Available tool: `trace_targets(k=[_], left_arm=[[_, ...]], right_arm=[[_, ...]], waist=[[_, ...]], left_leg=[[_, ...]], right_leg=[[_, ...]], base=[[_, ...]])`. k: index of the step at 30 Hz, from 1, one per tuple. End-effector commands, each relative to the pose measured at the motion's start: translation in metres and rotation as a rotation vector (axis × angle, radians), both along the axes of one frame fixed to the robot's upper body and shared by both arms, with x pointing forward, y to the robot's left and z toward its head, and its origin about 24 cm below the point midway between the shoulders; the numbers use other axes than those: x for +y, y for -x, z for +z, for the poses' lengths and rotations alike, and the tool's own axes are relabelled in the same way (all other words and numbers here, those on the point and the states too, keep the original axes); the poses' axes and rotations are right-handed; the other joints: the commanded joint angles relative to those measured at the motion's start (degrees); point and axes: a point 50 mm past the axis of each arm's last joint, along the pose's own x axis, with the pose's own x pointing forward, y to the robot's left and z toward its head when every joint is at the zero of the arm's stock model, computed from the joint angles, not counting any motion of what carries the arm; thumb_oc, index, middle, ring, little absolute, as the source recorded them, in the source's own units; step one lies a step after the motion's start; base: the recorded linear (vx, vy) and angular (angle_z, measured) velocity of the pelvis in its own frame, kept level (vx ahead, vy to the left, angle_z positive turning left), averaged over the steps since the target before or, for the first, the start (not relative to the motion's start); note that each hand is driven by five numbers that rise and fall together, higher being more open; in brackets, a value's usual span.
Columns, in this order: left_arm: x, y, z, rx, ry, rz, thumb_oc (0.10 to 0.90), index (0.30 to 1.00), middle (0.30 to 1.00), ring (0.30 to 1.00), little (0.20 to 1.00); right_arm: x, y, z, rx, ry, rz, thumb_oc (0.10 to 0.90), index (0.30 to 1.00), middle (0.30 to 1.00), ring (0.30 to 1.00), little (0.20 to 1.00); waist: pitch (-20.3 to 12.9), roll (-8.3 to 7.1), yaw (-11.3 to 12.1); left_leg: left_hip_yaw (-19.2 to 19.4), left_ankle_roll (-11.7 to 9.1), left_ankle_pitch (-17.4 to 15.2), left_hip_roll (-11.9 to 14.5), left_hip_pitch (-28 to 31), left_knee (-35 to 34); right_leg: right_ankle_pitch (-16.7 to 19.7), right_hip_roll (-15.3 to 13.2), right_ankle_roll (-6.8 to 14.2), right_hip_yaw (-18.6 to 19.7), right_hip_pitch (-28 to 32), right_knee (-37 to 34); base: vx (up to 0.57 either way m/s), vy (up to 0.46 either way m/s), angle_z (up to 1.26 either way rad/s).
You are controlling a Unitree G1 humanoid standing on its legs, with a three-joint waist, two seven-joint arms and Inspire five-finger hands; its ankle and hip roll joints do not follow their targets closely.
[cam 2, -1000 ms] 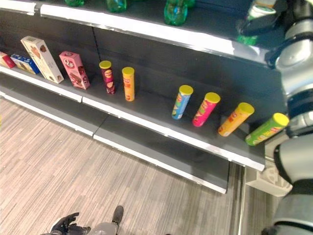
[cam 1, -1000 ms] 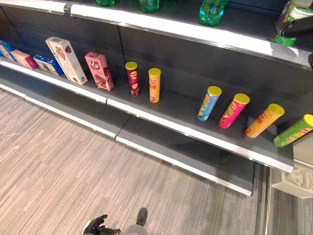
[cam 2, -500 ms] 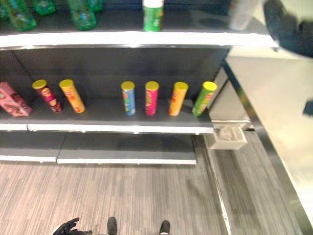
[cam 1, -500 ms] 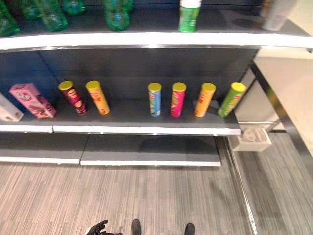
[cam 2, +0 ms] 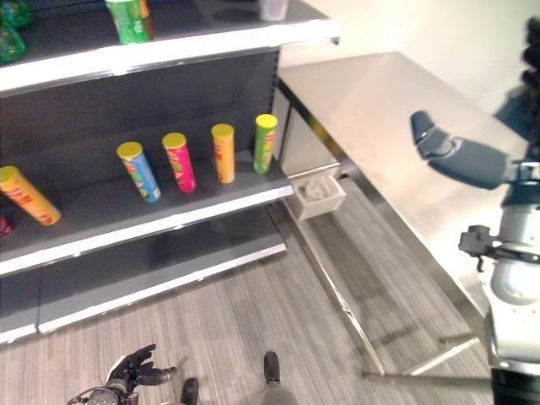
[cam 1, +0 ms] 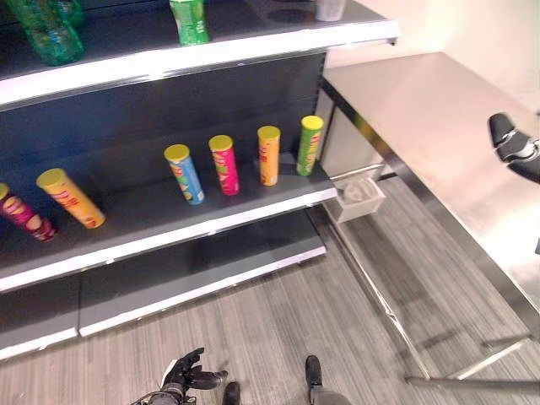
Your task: Put the goods on the table back onto the shelves and tidy them up.
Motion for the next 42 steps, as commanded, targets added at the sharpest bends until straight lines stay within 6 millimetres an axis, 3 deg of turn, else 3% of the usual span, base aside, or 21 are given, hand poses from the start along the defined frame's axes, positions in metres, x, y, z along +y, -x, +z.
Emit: trace_targets(k=[1, 6, 7, 9, 14, 15, 16, 17, 18, 20, 22, 24, 25, 26, 27, 28, 30, 33, 38, 41, 42], left_arm=[[0.033, -0.004, 0.013, -0.039, -0.1, -0.027, 0.8, 0.9, 0.9, 0.9, 0.9], [0.04, 0.007, 0.008, 0.02, -0.135, -0.04, 0.8, 0.9, 0.9, 0.9, 0.9], [0.043, 0.011, 0.008, 0.029, -0.13, -0.022, 0.8, 0.9, 0.9, 0.9, 0.9], [0.043, 0.019, 0.005, 0.053, -0.127, -0.01, 0.8, 0.9, 0.9, 0.9, 0.9], [0.043, 0.019, 0.005, 0.053, -0.127, -0.009, 0.8, 0.9, 0.9, 0.9, 0.9], [0.043, 0.021, 0.004, 0.06, -0.127, -0.007, 0.8, 0.9, 0.9, 0.9, 0.9], [0.056, 0.032, 0.007, 0.073, -0.145, 0.051, 0.8, 0.9, 0.9, 0.9, 0.9], [0.058, 0.033, 0.007, 0.076, -0.148, 0.053, 0.8, 0.9, 0.9, 0.9, 0.9], [0.058, 0.033, 0.007, 0.076, -0.148, 0.053, 0.8, 0.9, 0.9, 0.9, 0.9], [0.057, 0.032, 0.008, 0.06, -0.138, 0.089, 0.8, 0.9, 0.9, 0.9, 0.9], [0.055, 0.029, 0.008, 0.049, -0.132, 0.092, 0.8, 0.9, 0.9, 0.9, 0.9], [0.05, 0.022, 0.009, 0.03, -0.122, 0.063, 0.8, 0.9, 0.9, 0.9, 0.9], [0.049, 0.022, 0.009, 0.029, -0.121, 0.064, 0.8, 0.9, 0.9, 0.9, 0.9], [0.047, 0.017, 0.01, 0.015, -0.122, 0.054, 0.8, 0.9, 0.9, 0.9, 0.9], [0.046, 0.014, 0.01, 0.006, -0.118, 0.052, 0.8, 0.9, 0.9, 0.9, 0.9], [0.046, 0.014, 0.01, 0.007, -0.119, 0.044, 0.8, 0.9, 0.9, 0.9, 0.9], [0.039, 0.016, 0.006, 0.021, -0.105, 0.035, 0.8, 0.9, 0.9, 0.9, 0.9], [0.032, 0.013, 0.004, 0.031, -0.098, -0.004, 0.8, 0.9, 0.9, 0.9, 0.9], [0.029, 0.009, 0.003, 0.044, -0.1, -0.041, 0.8, 0.9, 0.9, 0.9, 0.9], [0.025, 0.006, 0.003, 0.042, -0.106, -0.072, 0.8, 0.9, 0.9, 0.9, 0.9], [0.025, 0.006, 0.003, 0.043, -0.107, -0.073, 0.8, 0.9, 0.9, 0.9, 0.9]], right_arm=[[0.009, 0.002, 0.057, -0.229, 0.069, 0.049, 0.8, 0.9, 0.9, 0.9, 0.9], [0.019, -0.013, 0.05, -0.178, 0.067, 0.092, 0.8, 0.9, 0.9, 0.9, 0.9], [0.021, -0.015, 0.047, -0.155, 0.081, 0.093, 0.8, 0.9, 0.9, 0.9, 0.9], [0.024, -0.016, 0.049, -0.164, 0.081, 0.105, 0.8, 0.9, 0.9, 0.9, 0.9], [0.024, -0.017, 0.049, -0.164, 0.081, 0.107, 0.8, 0.9, 0.9, 0.9, 0.9], [0.025, -0.017, 0.051, -0.167, 0.088, 0.103, 0.8, 0.9, 0.9, 0.9, 0.9], [0.027, -0.018, 0.055, -0.157, 0.134, 0.076, 0.8, 0.9, 0.9, 0.9, 0.9], [0.026, -0.017, 0.057, -0.154, 0.138, 0.074, 0.8, 0.9, 0.9, 0.9, 0.9], [0.026, -0.017, 0.057, -0.154, 0.139, 0.074, 0.8, 0.9, 0.9, 0.9, 0.9], [0.026, -0.014, 0.063, -0.178, 0.143, 0.078, 0.8, 0.9, 0.9, 0.9, 0.9], [0.025, -0.012, 0.066, -0.193, 0.144, 0.079, 0.8, 0.9, 0.9, 0.9, 0.9], [0.026, -0.007, 0.077, -0.258, 0.149, 0.07, 0.8, 0.9, 0.9, 0.9, 0.9], [0.026, -0.007, 0.077, -0.259, 0.15, 0.07, 0.8, 0.9, 0.9, 0.9, 0.9], [0.024, -0.003, 0.084, -0.295, 0.162, 0.044, 0.8, 0.9, 0.9, 0.9, 0.9], [0.024, 0.0, 0.088, -0.316, 0.176, 0.031, 0.8, 0.9, 0.9, 0.9, 0.9], [0.026, 0.001, 0.091, -0.322, 0.188, 0.027, 0.8, 0.9, 0.9, 0.9, 0.9], [0.026, 0.003, 0.102, -0.353, 0.221, 0.005, 0.8, 0.9, 0.9, 0.9, 0.9], [0.017, 0.003, 0.1, -0.365, 0.191, -0.036, 0.8, 0.9, 0.9, 0.9, 0.9], [0.007, 0.005, 0.083, -0.361, 0.126, -0.095, 0.8, 0.9, 0.9, 0.9, 0.9], [-0.007, 0.005, 0.051, -0.276, 0.044, -0.167, 0.8, 0.9, 0.9, 0.9, 0.9], [-0.007, 0.005, 0.051, -0.275, 0.043, -0.167, 0.8, 0.9, 0.9, 0.9, 0.9]], waist=[[0.2, 1.5, 2.91], [1.61, 0.12, 4.19], [1.69, 0.29, 5.35], [1.58, 0.86, 6.2], [1.73, 0.91, 6.15], [1.52, 1.02, 6.75], [-1.62, -2.19, 10.14], [-1.91, -2.65, 10.56], [-1.84, -2.57, 10.57], [-1.82, -2.13, 9.63], [-1.86, -1.63, 9.07], [-1.59, 0.33, 8.08], [-1.63, 0.51, 7.93], [-1.3, 1.23, 7.69], [-0.87, 1.39, 7.49], [-0.49, 1.4, 7.45], [0.68, -0.22, 9.87], [0.89, -0.29, 10.91], [0.01, 1.0, 9.67], [-1.3, 1.4, 7.4], [-1.26, 1.37, 7.58]], left_leg=[[3.6, 1.07, -5.46, 1.47, 1.77, -0.97], [8.61, 1.46, -6.51, 1.55, 4.21, -0.97], [10.47, 1.29, -6.61, 2.37, 4.64, -0.97], [11.87, 1.0, -6.98, 3.35, 5.17, -0.97], [11.87, 1.01, -7.04, 3.36, 5.36, -0.97], [12.36, 0.88, -6.99, 3.79, 5.3, -0.97], [17.42, -2.21, -5.98, 6.58, 5.28, -0.69], [18.13, -4.08, -5.83, 9.02, 5.86, -0.42], [18.14, -4.12, -5.86, 9.1, 5.96, -0.42], [18.33, -6.56, -3.88, 13.86, 6.4, -0.34], [18.0, -7.17, -2.81, 15.34, 6.03, -0.22], [17.17, -8.06, -0.33, 19.21, 4.19, 3.18], [16.97, -8.18, -0.38, 19.46, 3.98, 3.36], [16.43, -8.55, 3.68, 21.0, 2.37, 7.27], [16.56, -8.46, 5.14, 21.62, 1.62, 9.82], [16.65, -8.17, 4.98, 21.48, 1.11, 11.59], [5.41, -4.51, -5.14, 8.21, -4.58, 11.4], [1.48, -1.89, -3.73, 0.49, -8.53, 8.62], [-0.15, -0.24, -2.46, -0.36, -6.09, 4.22], [2.59, 0.15, -1.94, -0.21, -1.23, -0.65], [2.76, 0.18, -2.0, -0.2, -1.1, -0.67]], right_leg=[[-4.47, 3.07, 3.73, -3.68, 1.36, 9.31], [-1.46, -0.42, 5.04, -9.02, -0.44, 11.45], [0.32, -3.9, 4.87, -13.22, 0.28, 10.1], [1.66, -7.08, 4.85, -16.23, 1.79, 8.77], [1.79, -7.04, 4.91, -16.29, 2.11, 8.52], [3.06, -8.92, 5.13, -17.75, 2.39, 8.51], [8.9, -14.29, 6.73, -24.71, 6.13, 4.37], [6.46, -12.28, 6.73, -25.36, 7.02, 2.9], [6.45, -12.2, 6.73, -25.38, 7.14, 2.87], [2.48, -8.6, 6.38, -24.92, 7.63, 2.72], [1.14, -7.02, 5.64, -25.2, 7.75, 2.48], [-2.58, -2.18, 3.2, -25.04, 8.7, 0.99], [-2.66, -1.96, 3.08, -25.19, 8.69, 1.0], [-4.06, 0.05, 1.84, -25.81, 9.77, 0.41], [-4.72, 0.78, 1.19, -26.21, 10.25, 0.41], [-5.56, 1.25, 0.64, -26.37, 10.52, 0.41], [-6.32, 2.24, 0.15, -22.75, 10.25, 0.41], [-5.93, 3.04, 0.24, -21.15, 9.79, 0.41], [-6.24, 4.62, -0.27, -19.08, 10.03, 0.41], [-5.64, 4.21, 0.21, -17.01, 10.51, 0.44], [-5.61, 4.21, 0.24, -16.84, 10.56, 0.43]], base=[[-0.12, 0.155, -0.62], [-0.05, 0.048, -1.16], [-0.01, -0.086, -0.62], [-0.01, -0.089, -0.46], [0.0, -0.016, -0.31], [0.1, -0.625, 0.06], [0.17, -0.883, -0.93], [0.18, -0.831, -1.24], [0.16, -0.519, -1.25], [0.14, -0.439, -0.35], [0.06, -0.29, -0.2], [0.04, -0.297, -0.29], [0.02, -0.265, -0.11], [0.02, -0.281, -0.03], [0.03, -0.323, -0.06], [0.02, -0.234, 0.19], [0.07, -0.212, -0.01], [0.02, -0.028, -0.47], [0.06, 0.082, -0.61], [0.08, 0.153, -0.25], [0.07, 0.14, -0.54]])
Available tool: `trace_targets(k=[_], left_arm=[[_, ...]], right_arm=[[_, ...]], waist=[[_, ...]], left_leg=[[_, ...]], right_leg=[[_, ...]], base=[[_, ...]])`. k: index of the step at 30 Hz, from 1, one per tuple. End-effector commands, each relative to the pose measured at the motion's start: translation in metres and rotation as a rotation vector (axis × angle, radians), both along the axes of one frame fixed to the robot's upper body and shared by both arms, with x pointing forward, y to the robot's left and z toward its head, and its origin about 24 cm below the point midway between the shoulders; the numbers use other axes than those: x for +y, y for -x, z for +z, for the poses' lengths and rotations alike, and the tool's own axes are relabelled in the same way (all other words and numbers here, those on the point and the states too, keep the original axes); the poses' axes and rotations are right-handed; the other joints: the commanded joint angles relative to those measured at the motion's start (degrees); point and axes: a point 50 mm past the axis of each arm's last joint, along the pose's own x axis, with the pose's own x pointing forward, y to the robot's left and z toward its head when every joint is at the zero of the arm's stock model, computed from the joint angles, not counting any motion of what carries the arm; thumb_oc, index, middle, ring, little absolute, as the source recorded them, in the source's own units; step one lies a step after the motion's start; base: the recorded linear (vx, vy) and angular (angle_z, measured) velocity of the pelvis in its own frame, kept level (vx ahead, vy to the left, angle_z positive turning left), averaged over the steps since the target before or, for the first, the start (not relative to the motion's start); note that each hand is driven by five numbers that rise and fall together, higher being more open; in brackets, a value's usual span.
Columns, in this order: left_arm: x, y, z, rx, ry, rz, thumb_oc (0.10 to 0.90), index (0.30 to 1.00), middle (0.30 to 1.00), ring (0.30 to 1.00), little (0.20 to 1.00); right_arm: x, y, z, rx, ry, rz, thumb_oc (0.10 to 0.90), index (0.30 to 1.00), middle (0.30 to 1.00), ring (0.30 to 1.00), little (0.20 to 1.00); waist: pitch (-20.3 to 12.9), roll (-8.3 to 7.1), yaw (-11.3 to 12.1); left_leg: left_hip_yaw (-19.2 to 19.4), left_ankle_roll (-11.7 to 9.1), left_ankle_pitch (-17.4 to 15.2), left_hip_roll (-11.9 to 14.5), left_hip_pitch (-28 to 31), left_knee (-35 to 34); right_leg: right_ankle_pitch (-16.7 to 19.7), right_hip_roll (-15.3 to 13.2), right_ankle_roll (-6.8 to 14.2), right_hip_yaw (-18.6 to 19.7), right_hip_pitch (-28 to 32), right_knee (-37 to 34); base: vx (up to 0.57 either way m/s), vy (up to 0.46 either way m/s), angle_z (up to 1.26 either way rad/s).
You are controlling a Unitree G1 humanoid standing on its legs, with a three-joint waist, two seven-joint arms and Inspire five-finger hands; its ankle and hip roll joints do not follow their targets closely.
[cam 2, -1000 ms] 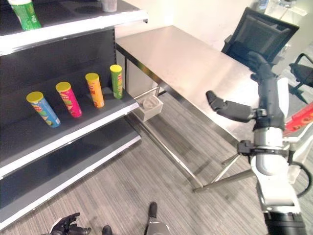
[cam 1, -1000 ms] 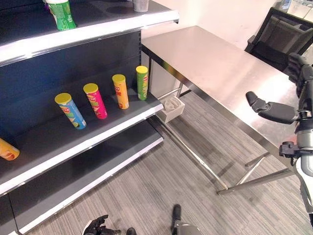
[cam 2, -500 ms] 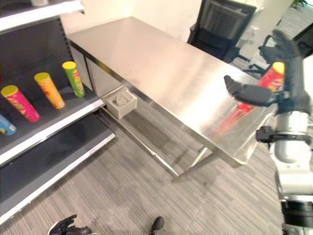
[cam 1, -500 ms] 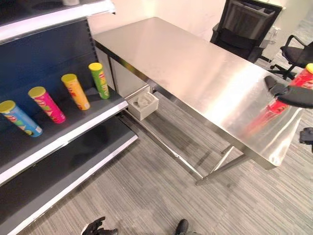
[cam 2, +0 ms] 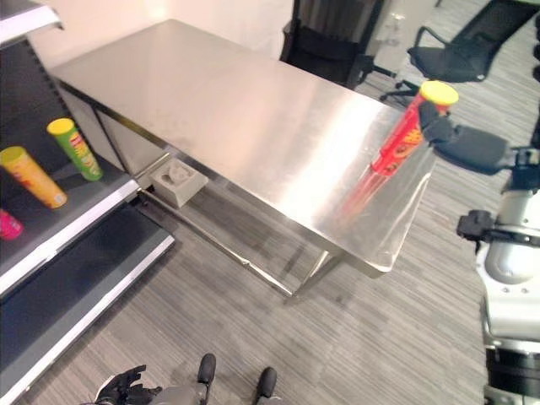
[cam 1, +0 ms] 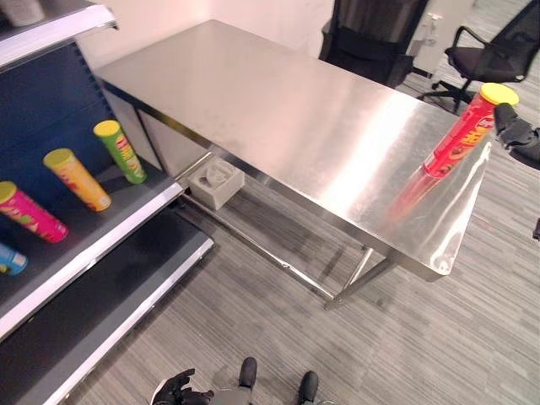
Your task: Put the goods on the table back onto the shelves and tidy them up.
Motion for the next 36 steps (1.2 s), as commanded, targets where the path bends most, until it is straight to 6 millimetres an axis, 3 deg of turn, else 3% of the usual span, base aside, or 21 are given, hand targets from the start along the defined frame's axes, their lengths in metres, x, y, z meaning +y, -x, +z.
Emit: trace_targets(k=[1, 5, 8, 13, 14, 15, 22, 27, 33, 36], left_arm=[[0.01, -0.021, 0.01, -0.071, -0.047, -0.08, 0.8, 0.9, 0.9, 0.9, 0.9], [0.014, -0.02, 0.011, -0.07, -0.059, -0.073, 0.8, 0.9, 0.9, 0.9, 0.9], [0.023, -0.015, 0.013, -0.07, -0.07, -0.032, 0.8, 0.9, 0.9, 0.9, 0.9], [0.031, -0.01, 0.015, -0.064, -0.089, -0.017, 0.8, 0.9, 0.9, 0.9, 0.9], [0.033, -0.009, 0.016, -0.062, -0.09, -0.01, 0.8, 0.9, 0.9, 0.9, 0.9], [0.024, 0.012, 0.002, 0.026, -0.066, 0.075, 0.8, 0.9, 0.9, 0.9, 0.9], [0.024, 0.014, 0.001, 0.037, -0.067, 0.061, 0.8, 0.9, 0.9, 0.9, 0.9], [0.019, 0.011, 0.001, 0.027, -0.058, 0.037, 0.8, 0.9, 0.9, 0.9, 0.9], [0.018, 0.007, 0.004, -0.009, -0.036, 0.035, 0.8, 0.9, 0.9, 0.9, 0.9], [0.018, 0.003, 0.006, -0.027, -0.029, 0.033, 0.8, 0.9, 0.9, 0.9, 0.9]], right_arm=[[0.002, 0.007, 0.054, -0.21, 0.105, -0.027, 0.8, 0.9, 0.9, 0.9, 0.9], [-0.001, 0.003, 0.048, -0.188, 0.076, -0.023, 0.8, 0.9, 0.9, 0.9, 0.9], [-0.003, -0.004, 0.042, -0.149, 0.057, -0.028, 0.8, 0.9, 0.9, 0.9, 0.9], [0.005, -0.017, 0.042, -0.104, 0.078, 0.016, 0.8, 0.9, 0.9, 0.9, 0.9], [0.01, -0.019, 0.044, -0.106, 0.09, 0.042, 0.8, 0.9, 0.9, 0.9, 0.9], [-0.016, -0.027, 0.021, 0.043, 0.008, -0.032, 0.8, 0.9, 0.9, 0.9, 0.9], [-0.016, -0.022, 0.02, 0.045, 0.044, -0.061, 0.8, 0.9, 0.9, 0.9, 0.9], [-0.01, -0.015, 0.035, -0.026, 0.096, -0.066, 0.8, 0.9, 0.9, 0.9, 0.9], [-0.003, -0.015, 0.045, -0.045, 0.145, -0.037, 0.8, 0.9, 0.9, 0.9, 0.9], [0.004, -0.013, 0.053, -0.089, 0.159, -0.003, 0.8, 0.9, 0.9, 0.9, 0.9]], waist=[[-3.24, -0.38, 1.6], [-3.43, -0.53, 1.37], [-2.46, -0.85, 1.7], [-0.43, -0.88, 3.31], [-0.45, -0.2, 4.5], [-4.59, 1.08, 4.54], [-5.17, 0.39, 4.68], [-5.68, 0.12, 4.56], [-5.26, -0.1, 4.83], [-4.2, -0.28, 5.07]], left_leg=[[1.5, -3.05, -7.13, 2.91, 2.92, 0.3], [2.68, -2.36, -8.04, 2.68, 4.24, 0.24], [4.25, -1.13, -8.58, 2.32, 5.16, 0.24], [6.22, -0.36, -8.44, 3.06, 5.9, 0.24], [6.83, -0.18, -8.1, 3.71, 5.31, 0.24], [6.7, -6.55, -6.85, 8.54, 3.66, 0.24], [6.32, -6.0, -7.34, 8.03, 4.7, 0.24], [5.83, -6.15, -7.44, 8.62, 5.25, 0.24], [5.32, -7.14, -7.0, 10.77, 5.91, 0.58], [3.96, -7.88, -7.99, 12.28, 4.31, 5.03]], right_leg=[[-2.88, 0.49, 3.67, 1.22, 1.86, 0.66], [-2.49, 0.03, 4.24, 3.19, 1.14, 1.63], [-1.6, -1.14, 5.38, 4.6, -2.29, 6.67], [-1.33, -3.11, 6.63, 3.44, -4.88, 12.44], [-2.29, -4.56, 5.89, 0.64, -3.72, 13.79], [-4.08, -3.76, 5.16, -2.49, 3.91, 0.94], [-4.4, -4.21, 5.37, -1.45, 4.94, 0.62], [-5.16, -3.49, 5.14, -0.96, 5.27, 0.39], [-6.45, -1.38, 3.96, -0.3, 5.41, 0.39], [-7.66, 0.23, 2.52, 0.21, 6.06, 0.39]], base=[[0.05, 0.105, -0.54], [0.03, 0.101, -0.35], [-0.01, 0.12, -0.41], [-0.08, 0.016, -0.61], [-0.06, -0.03, -0.49], [-0.06, -0.029, -0.34], [0.06, 0.01, -0.02], [0.07, -0.039, 0.03], [0.08, -0.125, 0.0], [0.06, -0.188, 0.02]])
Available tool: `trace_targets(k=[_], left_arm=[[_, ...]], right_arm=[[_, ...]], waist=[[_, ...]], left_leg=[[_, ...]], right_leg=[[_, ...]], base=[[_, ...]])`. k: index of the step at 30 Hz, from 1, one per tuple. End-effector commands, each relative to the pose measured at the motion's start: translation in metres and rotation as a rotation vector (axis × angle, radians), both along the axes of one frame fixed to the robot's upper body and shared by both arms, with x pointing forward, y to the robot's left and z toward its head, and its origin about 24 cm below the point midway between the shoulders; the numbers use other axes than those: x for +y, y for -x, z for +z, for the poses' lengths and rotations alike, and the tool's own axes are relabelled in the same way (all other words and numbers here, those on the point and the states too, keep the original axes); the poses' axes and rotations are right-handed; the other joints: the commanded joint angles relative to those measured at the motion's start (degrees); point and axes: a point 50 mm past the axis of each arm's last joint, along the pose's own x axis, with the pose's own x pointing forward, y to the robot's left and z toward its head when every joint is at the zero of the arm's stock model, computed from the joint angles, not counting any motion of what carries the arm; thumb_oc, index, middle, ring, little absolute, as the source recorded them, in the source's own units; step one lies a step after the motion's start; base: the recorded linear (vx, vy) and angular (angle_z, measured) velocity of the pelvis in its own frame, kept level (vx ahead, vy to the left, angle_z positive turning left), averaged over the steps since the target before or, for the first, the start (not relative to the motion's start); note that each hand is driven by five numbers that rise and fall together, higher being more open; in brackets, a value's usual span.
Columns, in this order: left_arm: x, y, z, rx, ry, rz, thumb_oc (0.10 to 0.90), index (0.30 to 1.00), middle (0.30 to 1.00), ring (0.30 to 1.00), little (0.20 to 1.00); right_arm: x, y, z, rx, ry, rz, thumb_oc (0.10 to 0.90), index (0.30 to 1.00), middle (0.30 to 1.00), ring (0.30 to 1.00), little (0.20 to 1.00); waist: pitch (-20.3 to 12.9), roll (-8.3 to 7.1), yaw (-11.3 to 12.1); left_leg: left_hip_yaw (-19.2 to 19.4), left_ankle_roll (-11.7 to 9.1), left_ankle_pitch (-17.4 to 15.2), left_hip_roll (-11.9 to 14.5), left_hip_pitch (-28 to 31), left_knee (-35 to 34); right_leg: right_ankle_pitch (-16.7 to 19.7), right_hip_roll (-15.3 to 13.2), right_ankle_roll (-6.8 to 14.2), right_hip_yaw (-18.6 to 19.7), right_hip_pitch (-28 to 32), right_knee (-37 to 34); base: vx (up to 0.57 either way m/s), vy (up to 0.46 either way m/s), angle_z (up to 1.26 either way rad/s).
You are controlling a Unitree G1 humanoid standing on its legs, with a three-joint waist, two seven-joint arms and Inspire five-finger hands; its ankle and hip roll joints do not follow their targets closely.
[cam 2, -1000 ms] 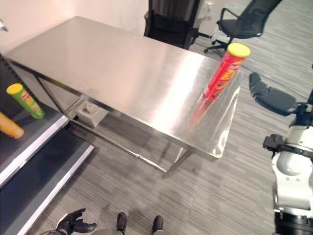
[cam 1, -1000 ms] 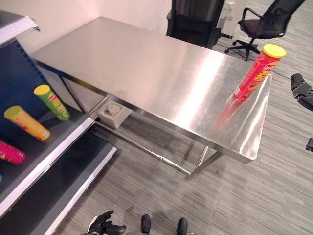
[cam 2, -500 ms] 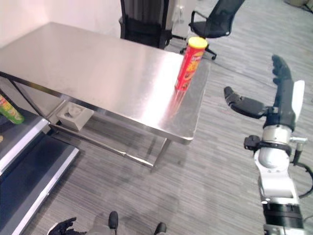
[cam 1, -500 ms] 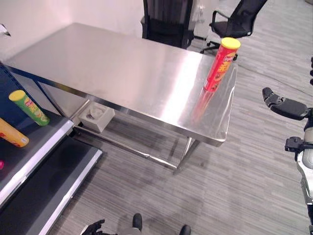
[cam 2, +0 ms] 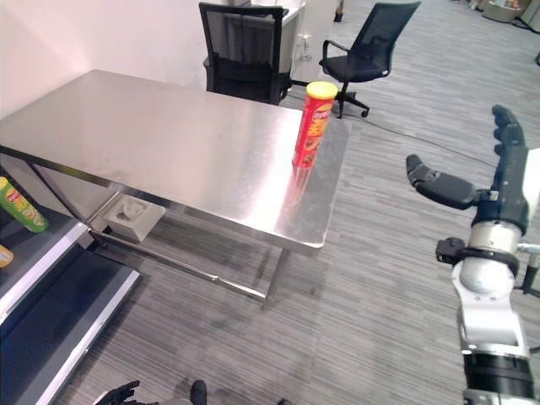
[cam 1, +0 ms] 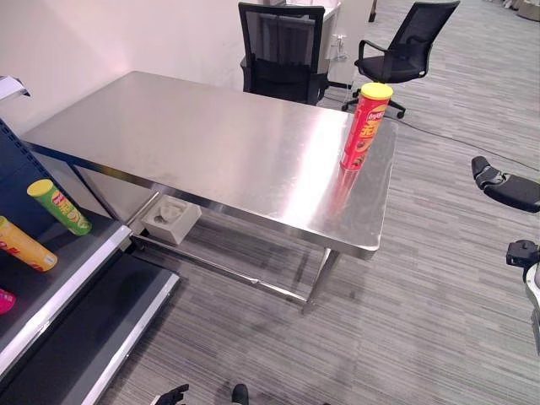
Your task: Put the goods on the table back onto the shelves and tidy them up.
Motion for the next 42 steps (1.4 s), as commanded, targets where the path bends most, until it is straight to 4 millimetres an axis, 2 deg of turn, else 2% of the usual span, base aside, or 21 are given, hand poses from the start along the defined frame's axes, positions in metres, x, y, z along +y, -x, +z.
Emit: trace_targets(k=[1, 4, 6, 8, 10, 12, 14, 16, 18, 20, 22, 24, 26, 28, 32, 33, 34, 35, 36, 38, 42], left_arm=[[0.011, -0.024, 0.01, -0.079, -0.027, -0.045, 0.8, 0.9, 0.9, 0.9, 0.9], [0.011, -0.028, 0.012, -0.096, -0.023, -0.052, 0.8, 0.9, 0.9, 0.9, 0.9], [0.009, -0.038, 0.016, -0.126, -0.017, -0.074, 0.8, 0.9, 0.9, 0.9, 0.9], [0.008, -0.04, 0.016, -0.127, -0.02, -0.083, 0.8, 0.9, 0.9, 0.9, 0.9], [0.006, -0.038, 0.015, -0.119, -0.01, -0.082, 0.8, 0.9, 0.9, 0.9, 0.9], [0.003, -0.037, 0.013, -0.105, -0.011, -0.117, 0.8, 0.9, 0.9, 0.9, 0.9], [0.005, -0.032, 0.011, -0.087, -0.019, -0.11, 0.8, 0.9, 0.9, 0.9, 0.9], [0.007, -0.026, 0.01, -0.071, -0.031, -0.098, 0.8, 0.9, 0.9, 0.9, 0.9], [0.01, -0.024, 0.01, -0.068, -0.041, -0.086, 0.8, 0.9, 0.9, 0.9, 0.9], [0.015, -0.021, 0.011, -0.063, -0.055, -0.078, 0.8, 0.9, 0.9, 0.9, 0.9], [0.019, -0.023, 0.013, -0.073, -0.069, -0.065, 0.8, 0.9, 0.9, 0.9, 0.9], [0.02, -0.025, 0.014, -0.081, -0.07, -0.068, 0.8, 0.9, 0.9, 0.9, 0.9], [0.022, -0.028, 0.015, -0.088, -0.077, -0.059, 0.8, 0.9, 0.9, 0.9, 0.9], [0.023, -0.03, 0.017, -0.096, -0.084, -0.053, 0.8, 0.9, 0.9, 0.9, 0.9], [0.027, -0.035, 0.021, -0.126, -0.089, -0.045, 0.8, 0.9, 0.9, 0.9, 0.9], [0.027, -0.035, 0.021, -0.127, -0.09, -0.046, 0.8, 0.9, 0.9, 0.9, 0.9], [0.027, -0.036, 0.021, -0.129, -0.09, -0.048, 0.8, 0.9, 0.9, 0.9, 0.9], [0.028, -0.036, 0.021, -0.119, -0.098, -0.06, 0.8, 0.9, 0.9, 0.9, 0.9], [0.028, -0.034, 0.02, -0.115, -0.097, -0.058, 0.8, 0.9, 0.9, 0.9, 0.9], [0.029, -0.026, 0.018, -0.098, -0.09, -0.03, 0.8, 0.9, 0.9, 0.9, 0.9], [0.025, -0.016, 0.013, -0.059, -0.065, -0.039, 0.8, 0.9, 0.9, 0.9, 0.9]], right_arm=[[0.017, 0.013, 0.093, -0.348, 0.214, 0.072, 0.8, 0.9, 0.9, 0.9, 0.9], [0.018, 0.014, 0.096, -0.368, 0.209, 0.081, 0.8, 0.9, 0.9, 0.9, 0.9], [0.019, 0.02, 0.106, -0.416, 0.227, 0.084, 0.8, 0.9, 0.9, 0.9, 0.9], [0.018, 0.022, 0.109, -0.429, 0.237, 0.069, 0.8, 0.9, 0.9, 0.9, 0.9], [0.018, 0.029, 0.115, -0.46, 0.243, 0.069, 0.8, 0.9, 0.9, 0.9, 0.9], [0.018, 0.033, 0.115, -0.496, 0.23, 0.06, 0.8, 0.9, 0.9, 0.9, 0.9], [0.02, 0.032, 0.116, -0.501, 0.24, 0.06, 0.8, 0.9, 0.9, 0.9, 0.9], [0.025, 0.031, 0.115, -0.486, 0.271, 0.053, 0.8, 0.9, 0.9, 0.9, 0.9], [0.029, 0.031, 0.118, -0.512, 0.275, 0.063, 0.8, 0.9, 0.9, 0.9, 0.9], [0.034, 0.024, 0.119, -0.521, 0.268, 0.078, 0.8, 0.9, 0.9, 0.9, 0.9], [0.038, 0.021, 0.121, -0.524, 0.274, 0.086, 0.8, 0.9, 0.9, 0.9, 0.9], [0.039, 0.02, 0.122, -0.528, 0.27, 0.092, 0.8, 0.9, 0.9, 0.9, 0.9], [0.041, 0.02, 0.124, -0.542, 0.275, 0.099, 0.8, 0.9, 0.9, 0.9, 0.9], [0.041, 0.02, 0.124, -0.553, 0.265, 0.099, 0.8, 0.9, 0.9, 0.9, 0.9], [0.038, 0.02, 0.125, -0.552, 0.251, 0.094, 0.8, 0.9, 0.9, 0.9, 0.9], [0.037, 0.02, 0.125, -0.552, 0.25, 0.094, 0.8, 0.9, 0.9, 0.9, 0.9], [0.035, 0.02, 0.126, -0.549, 0.242, 0.092, 0.8, 0.9, 0.9, 0.9, 0.9], [0.03, 0.021, 0.123, -0.525, 0.237, 0.076, 0.8, 0.9, 0.9, 0.9, 0.9], [0.028, 0.022, 0.121, -0.514, 0.225, 0.087, 0.8, 0.9, 0.9, 0.9, 0.9], [0.024, 0.022, 0.116, -0.478, 0.187, 0.132, 0.8, 0.9, 0.9, 0.9, 0.9], [0.025, 0.02, 0.115, -0.464, 0.115, 0.26, 0.8, 0.9, 0.9, 0.9, 0.9]], waist=[[-1.61, -1.46, 1.88], [-0.5, -1.6, 2.01], [2.45, -2.25, 2.63], [3.2, -2.22, 2.6], [2.7, -1.9, 2.54], [1.76, -1.37, 3.31], [0.48, -1.07, 4.1], [-2.08, -0.88, 4.06], [-3.55, -1.41, 4.1], [-4.9, -1.79, 4.45], [-4.64, -1.39, 3.94], [-4.39, -0.75, 3.7], [-2.96, 0.35, 2.08], [-2.11, 1.23, 1.47], [-1.63, 1.15, 2.2], [-1.69, 1.26, 2.11], [-1.43, 1.07, 1.9], [-1.3, -0.12, 1.24], [-1.74, -0.85, 1.23], [-2.98, -2.23, 1.63], [-4.41, -2.58, 1.93]], left_leg=[[-6.01, -4.69, -8.18, 5.58, -0.07, 6.14], [-7.28, -5.14, -8.28, 6.07, -2.34, 10.34], [-10.19, -6.0, -3.95, 5.83, -9.44, 21.82], [-10.65, -5.81, -3.44, 5.55, -12.27, 25.0], [-9.01, -4.45, -5.2, 3.56, -14.67, 18.27], [-4.01, -4.26, 0.4, 2.51, -19.29, 6.58], [-2.13, -4.07, 1.55, 2.24, -18.38, 1.11], [-1.98, -3.52, 3.34, 1.16, -15.9, 0.36], [-1.08, -2.75, 2.31, 0.3, -13.73, 0.41], [0.3, -0.9, -0.44, -1.48, -9.87, 0.18], [0.75, 0.91, -3.23, -3.02, -6.23, 0.2], [0.53, 1.65, -3.5, -3.34, -5.46, 0.08], [-0.56, 3.45, -5.05, -4.36, -2.71, 0.08], [-0.71, 3.81, -6.07, -3.86, -1.34, 0.08], [-0.74, 2.5, -7.63, -2.86, -0.33, 0.08], [-0.88, 2.39, -7.7, -2.67, -0.31, 0.08], [-1.47, 1.83, -8.07, -2.49, 0.01, 0.08], [-2.65, 1.05, -9.22, -2.78, 0.97, 0.08], [-2.38, 0.83, -9.13, -2.85, 0.92, 0.08], [-2.22, -0.06, -9.07, -2.18, 1.61, 0.08], [-3.25, -1.2, -8.68, -0.68, 1.76, 0.08]], right_leg=[[-6.8, 1.5, 0.19, 3.73, 0.98, 0.44], [-7.58, 2.47, -0.87, 3.76, 1.26, 0.44], [-8.16, 3.5, -2.63, 3.68, 2.18, 0.44], [-8.62, 3.72, -2.93, 2.76, 2.58, 0.44], [-9.42, 3.95, -1.95, 2.03, 2.82, 0.44], [-10.79, 4.41, -1.32, 1.6, 3.88, 0.44], [-11.44, 4.61, -0.74, 1.84, 4.06, 0.44], [-12.43, 4.33, 0.16, 2.37, 5.75, 0.44], [-12.28, 2.68, 0.75, 2.59, 6.73, 0.44], [-11.54, -0.43, 2.37, 3.16, 6.87, 4.15], [-10.62, -3.24, 3.98, 4.88, 3.8, 14.6], [-9.19, -3.79, 4.22, 5.44, 1.78, 19.18], [-3.69, -5.53, 4.5, 7.21, -3.7, 32.06], [-2.94, -6.38, 4.48, 7.55, -7.51, 37.83], [-4.84, -11.18, 3.88, 2.76, -9.67, 26.78], [-4.66, -10.88, 3.8, 2.37, -9.13, 25.94], [-4.17, -10.74, 3.92, 1.75, -8.74, 19.52], [-2.39, -9.08, 5.32, 4.51, -8.14, 9.16], [-0.92, -8.44, 6.11, 5.88, -6.74, 5.77], [1.26, -7.41, 6.35, 7.11, -5.21, 3.6], [1.06, -5.84, 5.95, 5.35, -3.13, 0.47]], base=[[0.02, -0.164, 0.09], [0.0, -0.119, 0.09], [-0.04, -0.231, 0.36], [0.03, -0.093, 0.51], [0.18, 0.029, 0.16], [0.28, 0.091, 0.38], [0.27, 0.11, 0.06], [0.37, 0.192, -0.54], [0.35, 0.219, -0.66], [0.35, 0.282, -0.65], [0.22, 0.27, -0.49], [0.08, 0.174, -0.02], [0.07, 0.18, 0.16], [0.06, 0.094, 0.4], [0.1, -0.061, 0.07], [0.08, -0.127, 0.07], [0.16, -0.212, 0.19], [0.18, -0.244, 0.22], [0.2, -0.225, 0.39], [0.17, -0.194, 0.45], [0.09, -0.13, 0.14]])
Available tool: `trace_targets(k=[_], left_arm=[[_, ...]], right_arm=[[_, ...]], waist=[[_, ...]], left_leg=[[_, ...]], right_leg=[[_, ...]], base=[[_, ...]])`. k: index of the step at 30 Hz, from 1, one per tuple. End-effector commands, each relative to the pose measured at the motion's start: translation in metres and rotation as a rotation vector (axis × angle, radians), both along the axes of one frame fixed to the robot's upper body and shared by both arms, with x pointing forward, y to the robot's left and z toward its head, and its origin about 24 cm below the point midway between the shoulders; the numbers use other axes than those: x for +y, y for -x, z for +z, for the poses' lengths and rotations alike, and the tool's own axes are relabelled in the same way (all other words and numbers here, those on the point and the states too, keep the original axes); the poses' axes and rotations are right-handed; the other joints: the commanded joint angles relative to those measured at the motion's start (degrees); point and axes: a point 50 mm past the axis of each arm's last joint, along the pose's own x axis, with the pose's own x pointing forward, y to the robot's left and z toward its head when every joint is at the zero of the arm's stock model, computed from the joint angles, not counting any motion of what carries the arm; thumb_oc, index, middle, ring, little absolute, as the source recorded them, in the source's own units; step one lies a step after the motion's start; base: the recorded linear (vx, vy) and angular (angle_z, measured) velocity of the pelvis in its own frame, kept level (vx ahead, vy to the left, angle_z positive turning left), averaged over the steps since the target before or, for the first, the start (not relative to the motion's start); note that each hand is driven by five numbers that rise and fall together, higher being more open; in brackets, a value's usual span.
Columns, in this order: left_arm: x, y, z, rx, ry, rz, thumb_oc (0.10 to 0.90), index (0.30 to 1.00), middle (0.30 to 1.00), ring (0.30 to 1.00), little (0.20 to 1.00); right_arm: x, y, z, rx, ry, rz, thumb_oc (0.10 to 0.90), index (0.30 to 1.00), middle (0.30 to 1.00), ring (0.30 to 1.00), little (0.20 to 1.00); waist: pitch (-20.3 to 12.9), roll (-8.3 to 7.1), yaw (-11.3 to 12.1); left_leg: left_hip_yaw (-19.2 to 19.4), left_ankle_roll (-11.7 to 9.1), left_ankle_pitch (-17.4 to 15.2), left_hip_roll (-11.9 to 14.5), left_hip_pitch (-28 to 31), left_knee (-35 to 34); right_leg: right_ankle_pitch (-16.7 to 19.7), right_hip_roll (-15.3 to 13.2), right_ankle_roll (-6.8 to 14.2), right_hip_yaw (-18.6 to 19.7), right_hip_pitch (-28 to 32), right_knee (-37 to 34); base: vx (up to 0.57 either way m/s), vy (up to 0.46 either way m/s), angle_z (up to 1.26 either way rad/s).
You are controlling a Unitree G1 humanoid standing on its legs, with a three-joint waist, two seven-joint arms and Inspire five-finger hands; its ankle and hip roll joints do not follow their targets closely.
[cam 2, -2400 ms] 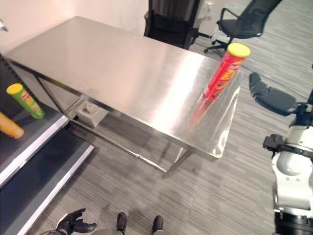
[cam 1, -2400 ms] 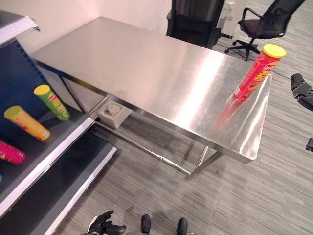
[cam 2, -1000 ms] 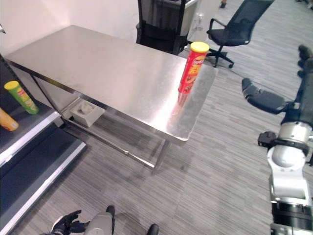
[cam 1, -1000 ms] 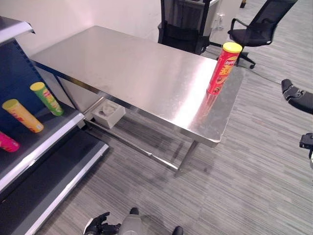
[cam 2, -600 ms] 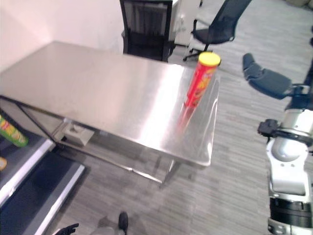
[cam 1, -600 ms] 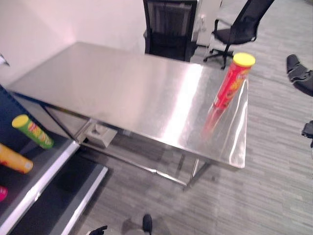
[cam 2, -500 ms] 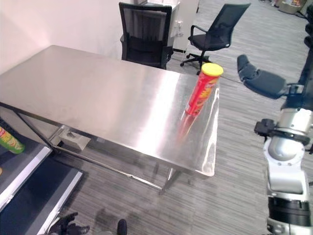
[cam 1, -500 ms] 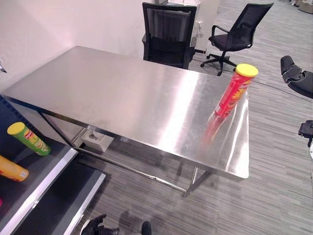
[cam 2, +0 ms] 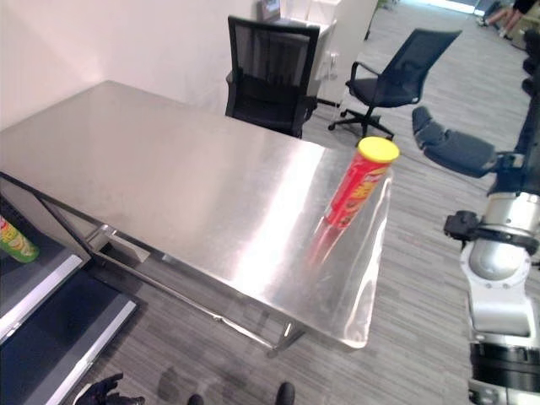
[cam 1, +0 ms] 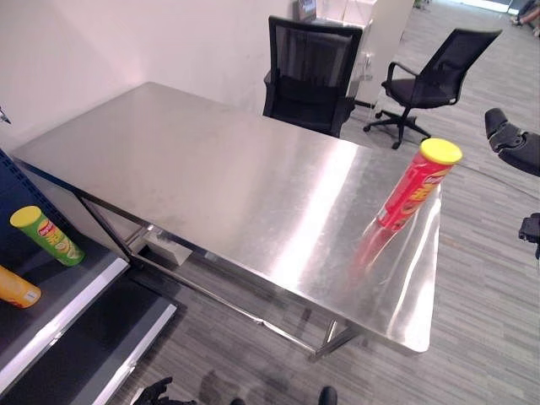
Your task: Put the goods on the table back onto the shelves and tidy them up.
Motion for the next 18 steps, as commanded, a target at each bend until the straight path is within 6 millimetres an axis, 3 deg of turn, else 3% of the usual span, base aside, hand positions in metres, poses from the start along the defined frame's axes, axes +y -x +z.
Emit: trace_targets(k=[1, 7, 10, 18], left_arm=[[0.01, -0.026, 0.01, -0.078, -0.034, -0.071, 0.8, 0.9, 0.9, 0.9, 0.9], [0.004, -0.013, 0.004, -0.034, 0.008, -0.08, 0.8, 0.9, 0.9, 0.9, 0.9], [0.006, -0.014, 0.005, -0.036, 0.004, -0.102, 0.8, 0.9, 0.9, 0.9, 0.9], [0.003, -0.014, 0.004, -0.033, 0.014, -0.126, 0.8, 0.9, 0.9, 0.9, 0.9]], right_arm=[[0.008, 0.015, 0.07, -0.263, 0.079, 0.133, 0.8, 0.9, 0.9, 0.9, 0.9], [0.005, 0.006, 0.06, -0.158, 0.007, 0.287, 0.8, 0.9, 0.9, 0.9, 0.9], [0.014, -0.003, 0.054, -0.065, 0.017, 0.397, 0.8, 0.9, 0.9, 0.9, 0.9], [0.017, -0.005, 0.038, 0.076, 0.065, 0.429, 0.8, 0.9, 0.9, 0.9, 0.9]], waist=[[-3.12, 0.35, 1.25], [-4.17, 0.86, 1.4], [-4.12, 1.01, 1.26], [-4.07, 1.12, 0.67]], left_leg=[[0.4, -1.22, -2.71, 2.81, -3.8, 0.35], [0.68, -2.8, -2.13, 5.12, -3.46, 0.35], [1.29, -3.55, -1.76, 6.04, -3.42, 0.35], [1.99, -4.05, -1.64, 6.71, -3.23, 0.35]], right_leg=[[-3.91, -0.52, 2.78, -3.82, 2.23, 1.1], [-6.24, 1.16, 1.93, -5.49, 3.43, 1.08], [-6.9, 2.0, 1.33, -6.08, 3.71, 1.08], [-7.38, 2.36, 0.89, -6.84, 4.18, 1.08]], base=[[0.06, -0.088, -0.01], [0.03, -0.07, 0.02], [0.02, -0.044, 0.01], [0.01, -0.012, 0.05]])
